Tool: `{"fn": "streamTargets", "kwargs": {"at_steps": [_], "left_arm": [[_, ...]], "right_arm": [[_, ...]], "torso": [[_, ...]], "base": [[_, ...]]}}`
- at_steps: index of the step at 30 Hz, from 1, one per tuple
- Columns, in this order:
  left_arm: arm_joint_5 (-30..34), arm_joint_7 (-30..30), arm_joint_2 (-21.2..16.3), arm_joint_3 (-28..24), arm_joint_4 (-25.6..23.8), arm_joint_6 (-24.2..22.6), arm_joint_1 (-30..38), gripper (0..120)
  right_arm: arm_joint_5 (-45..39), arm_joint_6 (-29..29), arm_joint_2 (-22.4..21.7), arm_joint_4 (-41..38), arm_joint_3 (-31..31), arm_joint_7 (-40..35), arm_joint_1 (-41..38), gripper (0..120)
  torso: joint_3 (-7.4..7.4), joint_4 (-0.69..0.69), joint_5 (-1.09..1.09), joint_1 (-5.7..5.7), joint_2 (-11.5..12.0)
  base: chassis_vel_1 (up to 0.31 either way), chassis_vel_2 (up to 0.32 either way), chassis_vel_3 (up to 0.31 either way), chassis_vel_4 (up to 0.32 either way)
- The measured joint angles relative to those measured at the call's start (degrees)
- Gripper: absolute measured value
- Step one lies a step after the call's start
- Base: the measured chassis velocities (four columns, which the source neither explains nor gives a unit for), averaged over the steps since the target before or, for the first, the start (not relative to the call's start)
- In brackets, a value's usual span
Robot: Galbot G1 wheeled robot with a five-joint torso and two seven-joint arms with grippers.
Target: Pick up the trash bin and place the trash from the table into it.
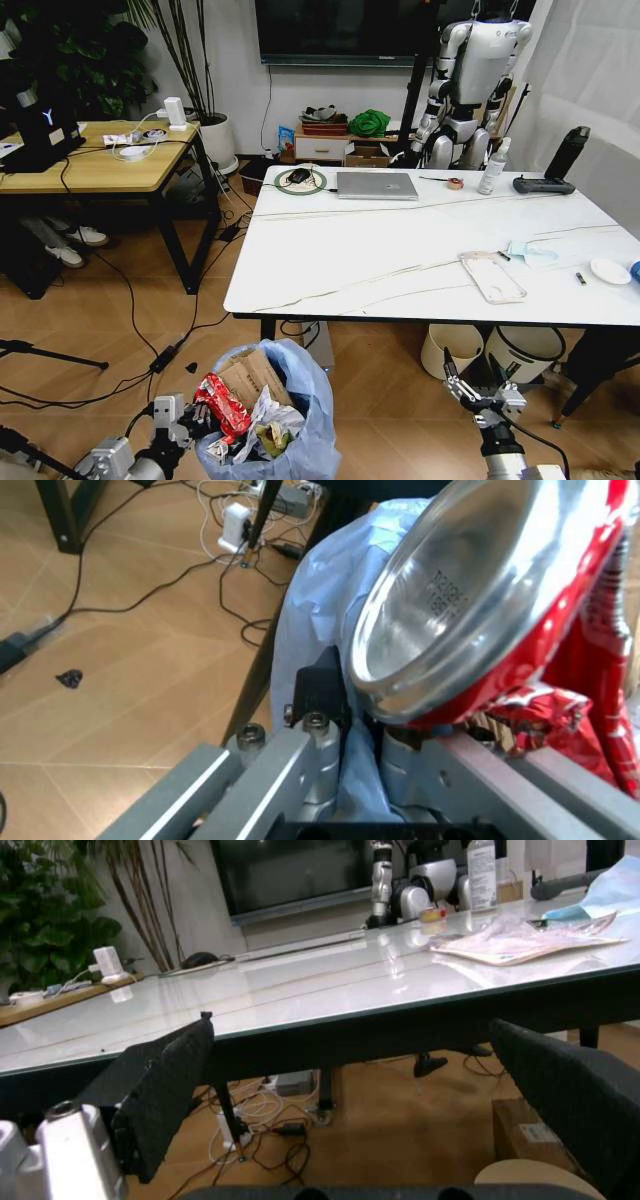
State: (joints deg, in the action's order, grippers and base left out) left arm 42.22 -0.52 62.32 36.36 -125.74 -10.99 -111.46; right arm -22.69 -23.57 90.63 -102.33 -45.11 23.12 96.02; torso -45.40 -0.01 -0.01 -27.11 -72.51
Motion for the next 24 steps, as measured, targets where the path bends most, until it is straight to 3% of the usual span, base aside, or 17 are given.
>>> {"fn": "streamTargets", "kwargs": {"at_steps": [24], "left_arm": [[-1.1,1.0,1.3,-0.4,1.2,0.7,-0.4,0]], "right_arm": [[-3.2,-0.2,-0.1,1.8,0.0,1.0,-0.9,100]], "torso": [[0.00,-0.01,0.01,0.00,0.0]], "base": [[0.000,0.000,0.000,0.000]]}}
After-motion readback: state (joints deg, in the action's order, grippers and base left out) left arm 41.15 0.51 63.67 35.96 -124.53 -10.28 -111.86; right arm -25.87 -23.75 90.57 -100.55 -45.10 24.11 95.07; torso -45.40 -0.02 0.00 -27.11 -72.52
